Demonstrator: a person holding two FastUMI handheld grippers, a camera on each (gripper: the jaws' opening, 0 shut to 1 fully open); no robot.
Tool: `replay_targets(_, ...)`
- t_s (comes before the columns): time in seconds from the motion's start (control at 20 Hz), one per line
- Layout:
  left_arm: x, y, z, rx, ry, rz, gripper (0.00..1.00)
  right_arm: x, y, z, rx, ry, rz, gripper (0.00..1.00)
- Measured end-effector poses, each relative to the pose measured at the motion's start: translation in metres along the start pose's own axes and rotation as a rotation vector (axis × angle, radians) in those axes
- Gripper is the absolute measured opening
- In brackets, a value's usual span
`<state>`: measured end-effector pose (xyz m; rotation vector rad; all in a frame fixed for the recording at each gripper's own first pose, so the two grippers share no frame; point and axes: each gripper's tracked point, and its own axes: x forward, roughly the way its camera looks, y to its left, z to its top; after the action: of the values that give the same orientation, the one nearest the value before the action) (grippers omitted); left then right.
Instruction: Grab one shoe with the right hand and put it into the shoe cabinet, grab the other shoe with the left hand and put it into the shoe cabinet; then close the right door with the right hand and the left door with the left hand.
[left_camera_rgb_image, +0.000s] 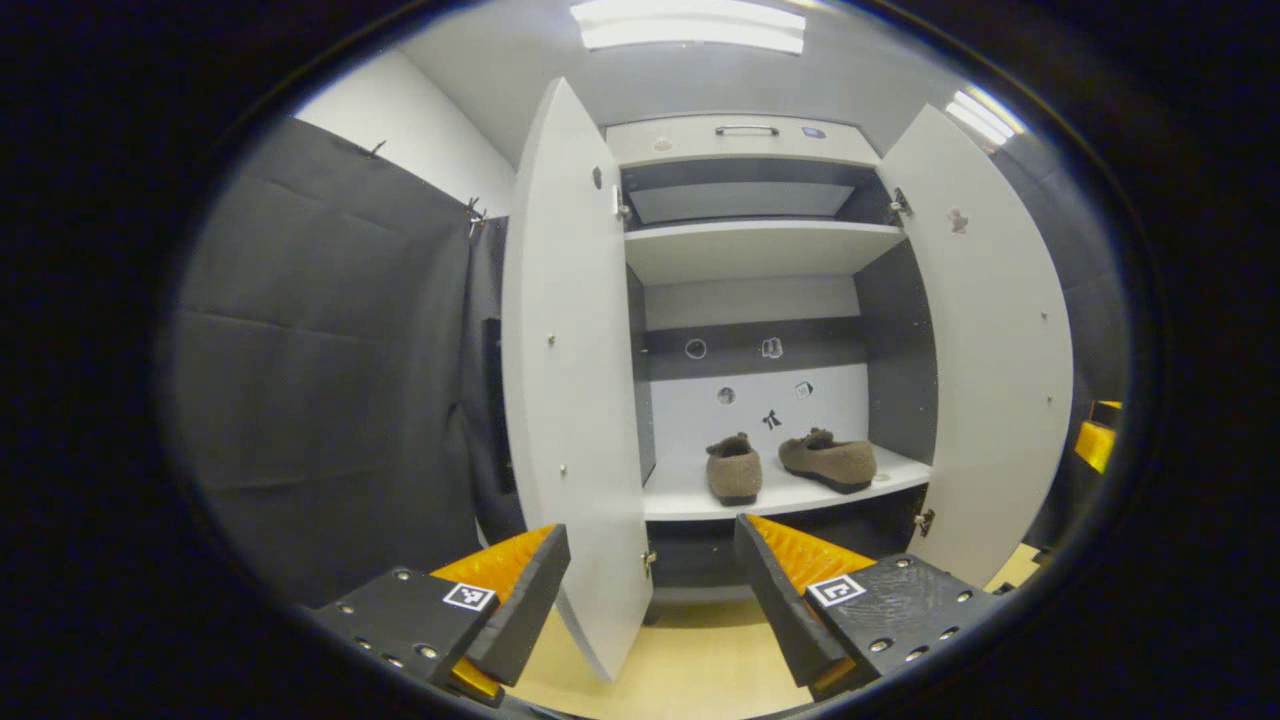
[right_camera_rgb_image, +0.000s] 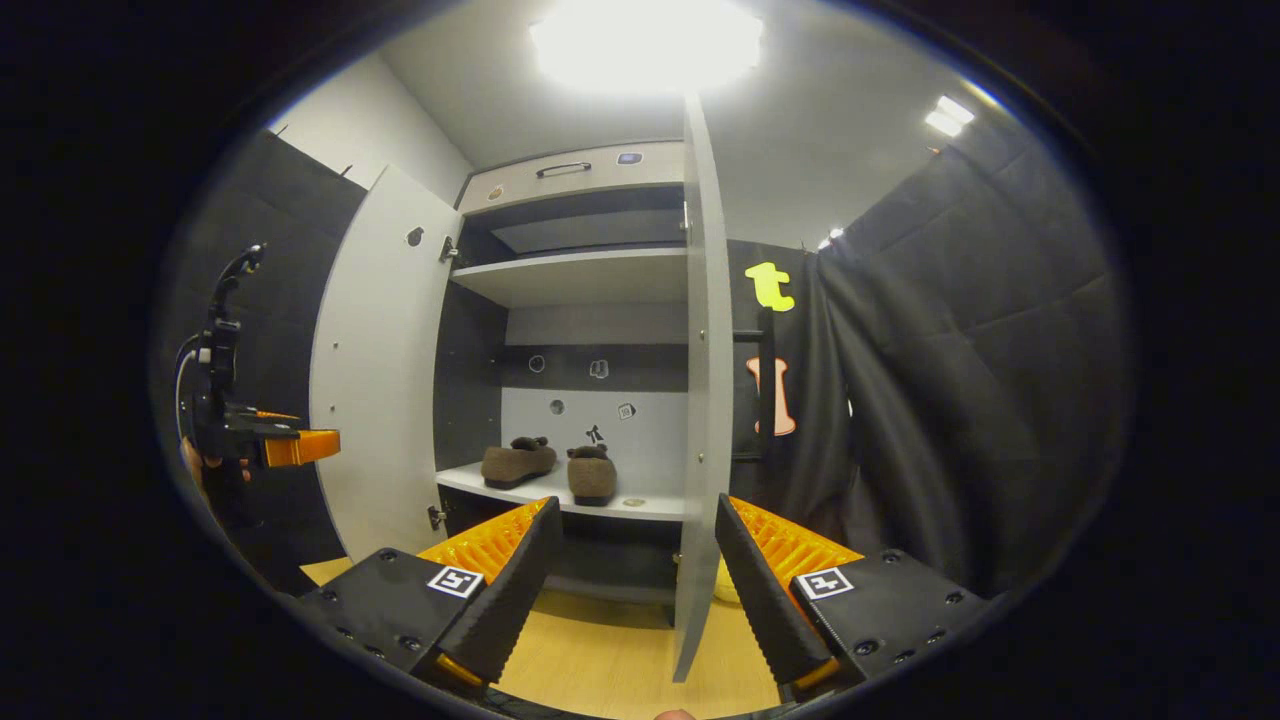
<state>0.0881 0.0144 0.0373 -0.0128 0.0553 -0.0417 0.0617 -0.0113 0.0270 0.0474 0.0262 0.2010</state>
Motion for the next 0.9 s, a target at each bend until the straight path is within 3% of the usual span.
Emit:
replay_targets(0.2,-0.025,0.03,-0.014,-0.003,0.005,0.03,1.0,0.004,0.017,-0.008,0.014,0.022,0.017,0.97)
replay_targets(0.3,-0.033,0.042,-0.018,-0.016,-0.002,0.035,1.0,0.006,0.01,-0.016,0.009,0.041,-0.017,0.98)
replay_targets(0.65,-0.042,0.069,-0.02,-0.024,-0.02,0.035,1.0,-0.007,-0.081,-0.002,0.003,0.033,-0.296,0.98)
replay_targets(0.7,-0.041,0.069,-0.023,-0.031,-0.016,0.033,0.97,-0.007,-0.096,0.004,0.016,0.032,-0.342,0.97)
replay_targets(0.9,-0.039,0.077,-0.037,-0.046,0.002,0.038,1.0,0.002,-0.147,0.043,0.068,-0.023,-0.485,0.96)
